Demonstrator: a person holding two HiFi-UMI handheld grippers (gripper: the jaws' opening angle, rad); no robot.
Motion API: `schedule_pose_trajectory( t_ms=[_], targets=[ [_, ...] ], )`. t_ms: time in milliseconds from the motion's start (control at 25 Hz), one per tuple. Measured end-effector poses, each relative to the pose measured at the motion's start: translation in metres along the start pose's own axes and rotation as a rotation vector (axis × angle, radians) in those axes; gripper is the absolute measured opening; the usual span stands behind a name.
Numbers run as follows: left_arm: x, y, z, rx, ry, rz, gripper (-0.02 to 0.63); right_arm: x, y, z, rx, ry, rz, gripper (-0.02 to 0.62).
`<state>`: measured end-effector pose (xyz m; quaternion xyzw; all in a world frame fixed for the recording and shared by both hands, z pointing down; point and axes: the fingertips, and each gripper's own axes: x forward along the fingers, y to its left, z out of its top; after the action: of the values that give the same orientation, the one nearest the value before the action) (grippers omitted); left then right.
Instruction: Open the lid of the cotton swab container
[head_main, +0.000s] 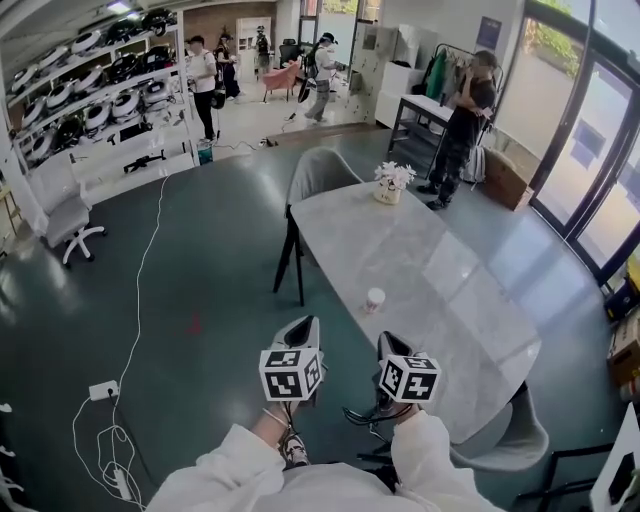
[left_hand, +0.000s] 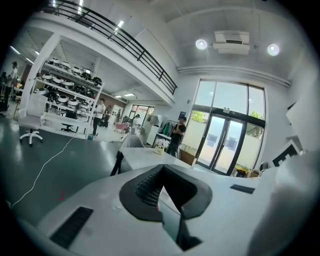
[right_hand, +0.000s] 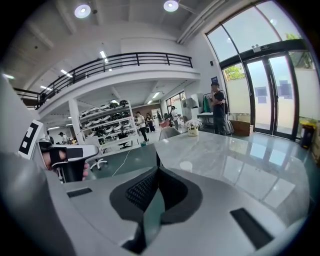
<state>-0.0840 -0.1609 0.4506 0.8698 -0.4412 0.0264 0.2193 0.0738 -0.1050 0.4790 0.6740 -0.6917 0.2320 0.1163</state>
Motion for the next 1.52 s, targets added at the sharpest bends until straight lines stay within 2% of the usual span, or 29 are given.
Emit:
schedule_pose_trajectory(
  t_ms=[320,560,840,1120,1520],
  targets=[
    [0.034,0.027,0.016,-0.021,0.005,-0.022,0.008,0.037,0.007,0.021,-0.005,-0.001,-0.012,0.06],
    [0.048,0.046,0.008,-0.046,0.033,-0.035,0.008,0.054,0.014,0.018,0.002,0.01,-0.018,0.06],
    [0.064,0.043,0.002,-0.04,0.061,-0.047,0.008,0.066,-0.005,0.022,0.035,0.019,-0.035,0.06],
    [0.08,0.059,0.009,-0.044,0.062,-0.013,0.008,0.091,0.003,0.04,0.014,0.001,0.008,0.06],
    [0.123,0.041,0.012,0.006,0.088,-0.051,0.008,0.111,-0.031,0.042,0.054,0.002,-0.023,0.06]
  ],
)
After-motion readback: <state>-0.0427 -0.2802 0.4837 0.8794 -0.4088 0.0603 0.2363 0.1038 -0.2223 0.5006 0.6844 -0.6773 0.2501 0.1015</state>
